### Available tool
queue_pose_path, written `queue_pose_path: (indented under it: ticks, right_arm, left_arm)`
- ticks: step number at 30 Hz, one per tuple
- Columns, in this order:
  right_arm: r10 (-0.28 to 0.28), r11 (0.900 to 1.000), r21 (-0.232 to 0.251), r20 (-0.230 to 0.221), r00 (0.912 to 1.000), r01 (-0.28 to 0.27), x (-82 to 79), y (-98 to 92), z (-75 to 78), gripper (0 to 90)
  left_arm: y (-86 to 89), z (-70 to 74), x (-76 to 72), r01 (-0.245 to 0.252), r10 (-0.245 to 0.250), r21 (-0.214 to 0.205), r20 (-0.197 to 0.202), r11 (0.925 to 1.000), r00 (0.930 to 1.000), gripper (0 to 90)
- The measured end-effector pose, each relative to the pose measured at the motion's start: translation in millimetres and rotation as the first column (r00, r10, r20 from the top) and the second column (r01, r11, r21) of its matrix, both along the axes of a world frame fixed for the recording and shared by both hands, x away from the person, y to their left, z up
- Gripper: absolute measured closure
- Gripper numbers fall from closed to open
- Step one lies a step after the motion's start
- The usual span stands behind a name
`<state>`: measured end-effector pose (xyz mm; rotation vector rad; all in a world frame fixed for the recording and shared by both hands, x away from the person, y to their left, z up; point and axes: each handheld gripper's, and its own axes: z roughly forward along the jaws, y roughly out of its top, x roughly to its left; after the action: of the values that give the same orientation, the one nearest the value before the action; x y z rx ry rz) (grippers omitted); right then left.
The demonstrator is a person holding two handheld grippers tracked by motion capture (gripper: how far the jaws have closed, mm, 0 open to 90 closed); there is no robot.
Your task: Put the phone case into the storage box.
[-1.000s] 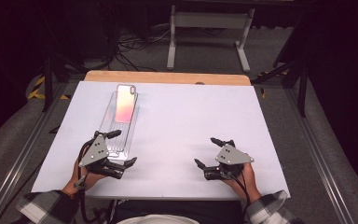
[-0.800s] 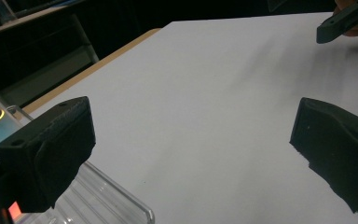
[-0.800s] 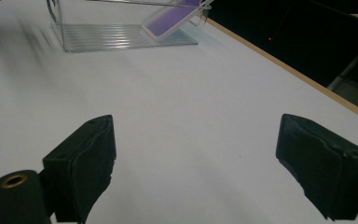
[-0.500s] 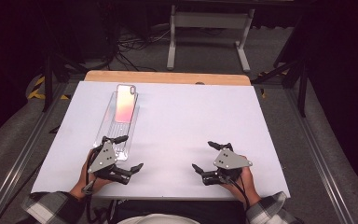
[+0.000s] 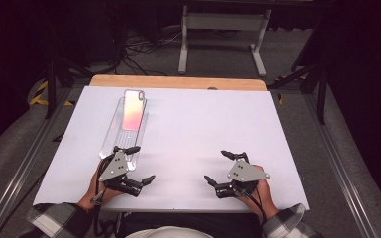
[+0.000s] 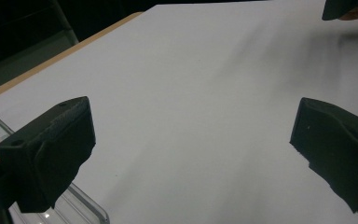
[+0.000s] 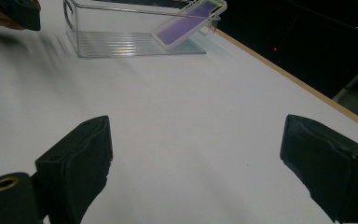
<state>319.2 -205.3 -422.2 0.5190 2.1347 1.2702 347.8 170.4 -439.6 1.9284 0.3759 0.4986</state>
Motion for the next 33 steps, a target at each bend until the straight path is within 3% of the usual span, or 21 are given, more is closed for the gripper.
queue_pose_path:
  ticks: [10,20,26,33]
  right_arm:
    - [-0.011,0.9999,-0.008,0.009,0.9999,0.011,-3.6,2.6,-0.2,10.3]
    - [-0.025,0.9994,-0.023,-0.002,0.9997,0.025,-0.5,1.5,-3.5,10.5]
    - [-0.025,0.9989,-0.041,-0.003,0.9997,0.025,-0.5,3.5,-4.4,10.4]
    - [-0.027,0.9992,-0.028,-0.011,0.9996,0.027,1.0,1.8,-3.7,10.4]
  left_arm:
    - [2.3,4.0,-2.5,0.032,-0.032,-0.034,0.011,0.9989,0.9994,0.8]
    - [0.1,2.2,0.1,0.044,-0.045,-0.017,-0.010,0.9989,0.9990,0.9]
    - [1.1,2.4,-1.3,0.040,-0.040,-0.029,-0.011,0.9988,0.9991,0.9]
    - [0.7,2.0,-1.5,0.047,-0.047,-0.030,-0.014,0.9985,0.9988,1.0]
